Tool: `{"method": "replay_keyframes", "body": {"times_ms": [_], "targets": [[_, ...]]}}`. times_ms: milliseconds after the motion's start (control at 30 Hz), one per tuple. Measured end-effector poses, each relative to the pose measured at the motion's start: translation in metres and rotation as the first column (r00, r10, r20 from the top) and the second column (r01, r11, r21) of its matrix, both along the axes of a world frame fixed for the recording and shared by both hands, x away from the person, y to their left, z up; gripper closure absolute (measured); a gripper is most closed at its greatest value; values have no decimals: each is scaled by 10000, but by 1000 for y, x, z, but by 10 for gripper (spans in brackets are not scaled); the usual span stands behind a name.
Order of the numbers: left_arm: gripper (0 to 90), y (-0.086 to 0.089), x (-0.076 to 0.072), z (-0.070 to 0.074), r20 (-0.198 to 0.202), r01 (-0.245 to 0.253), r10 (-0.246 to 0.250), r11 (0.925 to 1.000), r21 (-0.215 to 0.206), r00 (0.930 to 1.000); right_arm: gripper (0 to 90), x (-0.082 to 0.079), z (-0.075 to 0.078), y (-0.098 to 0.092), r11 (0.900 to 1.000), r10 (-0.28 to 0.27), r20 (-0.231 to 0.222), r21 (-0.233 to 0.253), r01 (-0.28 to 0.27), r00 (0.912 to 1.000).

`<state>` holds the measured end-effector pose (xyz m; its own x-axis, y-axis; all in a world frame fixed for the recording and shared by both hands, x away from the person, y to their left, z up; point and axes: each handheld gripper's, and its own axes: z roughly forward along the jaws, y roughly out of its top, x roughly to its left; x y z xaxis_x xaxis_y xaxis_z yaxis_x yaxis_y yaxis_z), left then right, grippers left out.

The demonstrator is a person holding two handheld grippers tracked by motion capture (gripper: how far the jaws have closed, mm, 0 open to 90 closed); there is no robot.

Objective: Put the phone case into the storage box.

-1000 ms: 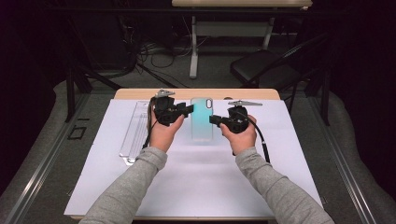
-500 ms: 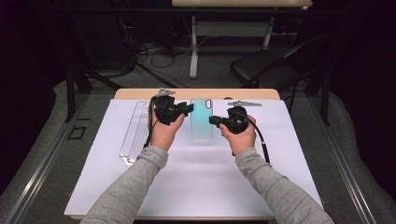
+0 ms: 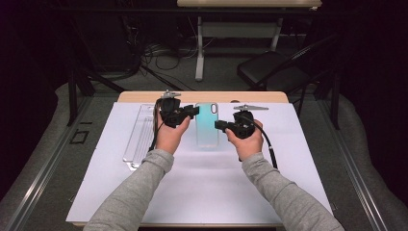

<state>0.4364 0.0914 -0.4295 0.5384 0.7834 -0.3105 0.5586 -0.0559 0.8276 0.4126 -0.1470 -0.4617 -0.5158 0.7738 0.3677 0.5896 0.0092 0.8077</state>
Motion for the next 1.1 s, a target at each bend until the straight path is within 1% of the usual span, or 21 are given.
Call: {"method": "replay_keyframes", "body": {"times_ms": [267,367,700,1000,1100], "targets": [[696,0,1,0,-72,107,-108,9999,-94,9999,834,0,-1,1,10000,67,11,-58,-67,10000],[696,1,2,0,-34,161,-162,9998,-131,9999,834,0,-1,1,9999,136,44,-81,-136,9999],[716,2,2,0,-127,277,-280,9994,-204,9995,834,-1,-1,3,9998,193,78,-44,-193,9998],[767,3,2,0,-232,391,-396,9990,-196,9989,834,-1,-2,2,9997,228,96,-34,-228,9997],[785,4,2,1,-294,393,-400,9989,-256,9988,834,-1,-2,1,9997,226,100,-18,-226,9997]]}}
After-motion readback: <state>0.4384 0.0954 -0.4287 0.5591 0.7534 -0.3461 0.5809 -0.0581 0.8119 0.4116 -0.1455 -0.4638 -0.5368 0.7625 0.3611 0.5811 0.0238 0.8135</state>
